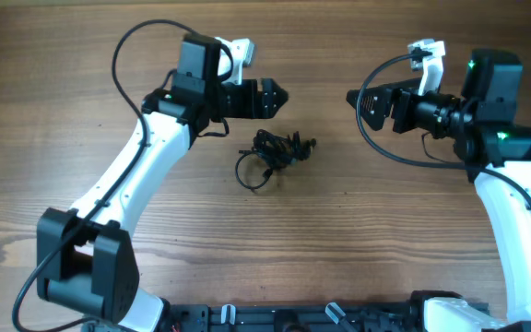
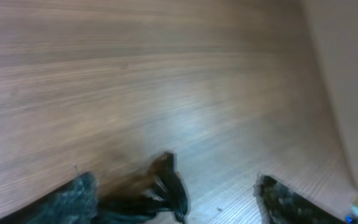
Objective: Untangle cables
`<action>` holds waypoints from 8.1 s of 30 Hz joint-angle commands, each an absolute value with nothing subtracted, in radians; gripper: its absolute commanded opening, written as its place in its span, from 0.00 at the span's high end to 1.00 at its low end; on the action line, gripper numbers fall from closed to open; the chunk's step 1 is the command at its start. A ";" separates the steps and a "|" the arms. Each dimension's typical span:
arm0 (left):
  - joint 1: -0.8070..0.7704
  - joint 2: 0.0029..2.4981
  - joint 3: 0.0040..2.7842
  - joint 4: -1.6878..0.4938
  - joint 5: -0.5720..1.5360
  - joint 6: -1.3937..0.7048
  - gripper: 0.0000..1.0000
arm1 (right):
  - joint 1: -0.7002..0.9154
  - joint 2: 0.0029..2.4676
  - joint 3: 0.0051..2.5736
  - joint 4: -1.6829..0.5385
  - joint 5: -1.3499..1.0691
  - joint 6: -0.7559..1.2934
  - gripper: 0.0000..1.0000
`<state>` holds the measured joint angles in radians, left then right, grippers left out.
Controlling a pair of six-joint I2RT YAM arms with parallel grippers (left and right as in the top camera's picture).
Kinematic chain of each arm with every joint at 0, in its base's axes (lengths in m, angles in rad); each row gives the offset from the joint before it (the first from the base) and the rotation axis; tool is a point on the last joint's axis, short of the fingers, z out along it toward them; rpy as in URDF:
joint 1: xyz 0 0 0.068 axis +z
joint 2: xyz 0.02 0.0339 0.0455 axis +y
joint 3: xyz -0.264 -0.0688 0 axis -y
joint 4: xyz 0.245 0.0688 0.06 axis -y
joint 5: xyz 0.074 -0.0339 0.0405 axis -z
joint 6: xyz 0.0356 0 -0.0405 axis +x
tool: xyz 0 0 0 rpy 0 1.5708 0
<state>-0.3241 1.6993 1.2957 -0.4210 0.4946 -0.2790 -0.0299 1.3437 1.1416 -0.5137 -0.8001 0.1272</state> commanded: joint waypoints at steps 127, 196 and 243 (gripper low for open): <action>-0.337 1.756 1.309 -0.877 0.579 -1.833 0.96 | 0.431 1.612 1.163 -0.374 -0.701 -0.023 0.66; -0.201 1.756 1.309 -1.134 0.465 -1.575 0.96 | 0.727 1.666 1.165 -0.371 -0.300 0.157 0.72; -0.201 1.756 1.309 -1.119 0.576 -1.548 0.95 | 0.586 1.621 1.281 -0.638 -0.623 0.000 0.55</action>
